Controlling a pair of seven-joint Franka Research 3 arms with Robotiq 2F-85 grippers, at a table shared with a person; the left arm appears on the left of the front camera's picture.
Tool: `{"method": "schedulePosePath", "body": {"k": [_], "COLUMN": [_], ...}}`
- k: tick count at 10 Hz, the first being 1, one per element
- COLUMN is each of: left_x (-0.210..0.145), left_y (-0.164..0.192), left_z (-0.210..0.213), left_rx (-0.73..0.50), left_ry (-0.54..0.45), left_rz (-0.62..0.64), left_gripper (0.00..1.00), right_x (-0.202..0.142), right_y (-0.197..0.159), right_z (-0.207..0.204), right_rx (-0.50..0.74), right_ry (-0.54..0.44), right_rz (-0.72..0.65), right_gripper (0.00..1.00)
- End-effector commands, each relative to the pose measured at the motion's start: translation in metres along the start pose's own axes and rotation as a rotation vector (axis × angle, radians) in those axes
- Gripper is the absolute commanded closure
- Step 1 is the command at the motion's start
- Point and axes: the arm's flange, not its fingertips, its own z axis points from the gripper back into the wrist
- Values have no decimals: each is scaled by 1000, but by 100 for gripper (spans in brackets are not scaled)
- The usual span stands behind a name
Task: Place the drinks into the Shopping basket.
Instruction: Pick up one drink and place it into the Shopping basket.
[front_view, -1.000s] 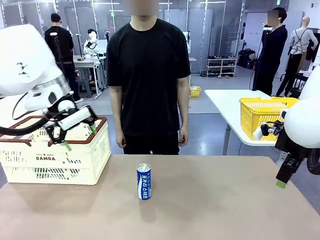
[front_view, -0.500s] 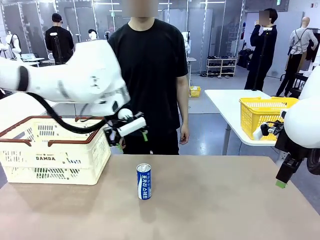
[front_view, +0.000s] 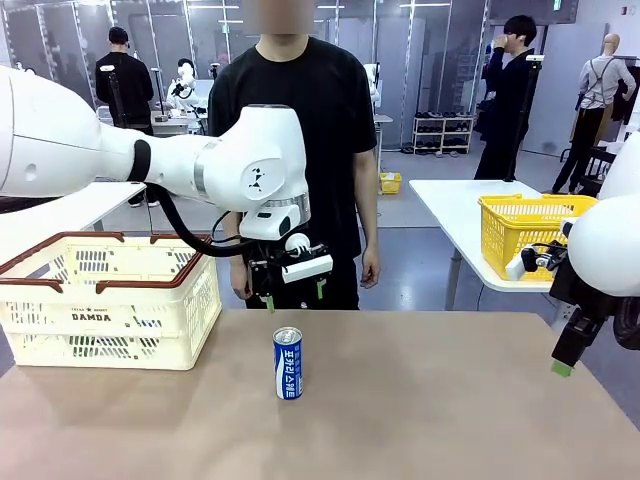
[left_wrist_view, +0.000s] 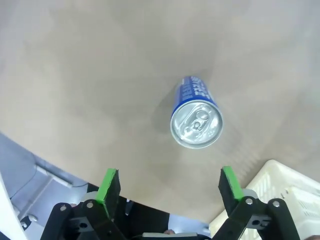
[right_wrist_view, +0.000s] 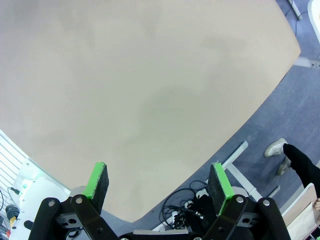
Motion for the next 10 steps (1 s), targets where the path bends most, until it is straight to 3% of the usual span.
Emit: {"method": "schedulePosePath", "body": {"k": [1,6,10], "left_x": [11,27,19], "left_y": [-5,-21,-7], "left_z": [6,-3,3], "left_rx": [-55,-83,-73], "left_ry": [5,-24,-24], "left_rz": [-10,-5,-16], "left_gripper": [0,0,0], "right_x": [1,1,1], "right_y": [2,2,2], "right_z": [0,0,0], "right_rx": [-2,-2,-2], "right_ry": [0,0,0], "right_rz": [-14,-14,-14], "right_gripper": [0,0,0]}}
